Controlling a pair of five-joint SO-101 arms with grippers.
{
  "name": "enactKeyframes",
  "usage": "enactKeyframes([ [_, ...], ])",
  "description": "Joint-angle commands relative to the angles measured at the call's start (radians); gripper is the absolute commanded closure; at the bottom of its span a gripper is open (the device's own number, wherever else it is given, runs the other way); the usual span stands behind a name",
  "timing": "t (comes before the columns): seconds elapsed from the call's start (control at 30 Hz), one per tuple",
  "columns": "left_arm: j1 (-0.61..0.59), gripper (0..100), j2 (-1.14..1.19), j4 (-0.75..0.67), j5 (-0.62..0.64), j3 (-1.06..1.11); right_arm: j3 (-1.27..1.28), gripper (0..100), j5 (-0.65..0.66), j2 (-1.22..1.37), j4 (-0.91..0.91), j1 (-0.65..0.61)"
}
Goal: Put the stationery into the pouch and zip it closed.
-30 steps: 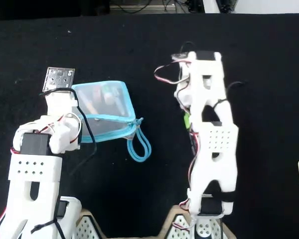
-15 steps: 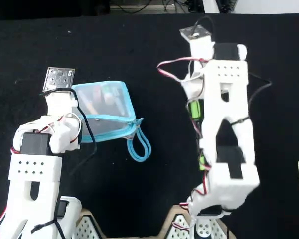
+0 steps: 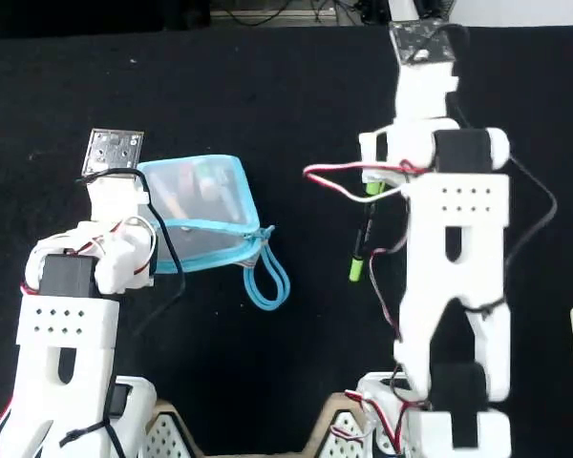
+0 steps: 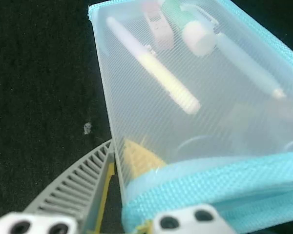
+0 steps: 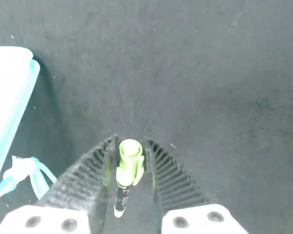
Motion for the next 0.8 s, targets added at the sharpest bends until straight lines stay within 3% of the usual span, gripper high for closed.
enactKeyframes([
  [0.0, 0.005, 97, 0.006, 0.008, -0.003, 0.018, 0.039, 98.8, -0.018, -0.061, -0.028, -0.015],
  [0.37, 0.005, 97, 0.006, 0.009, -0.003, 0.018, 0.140, 98.7, 0.037, -0.004, -0.028, -0.015],
  [0.77, 0.005, 97, 0.006, 0.009, -0.003, 0.018, -0.045, 98.7, 0.055, 0.584, -0.017, -0.017],
])
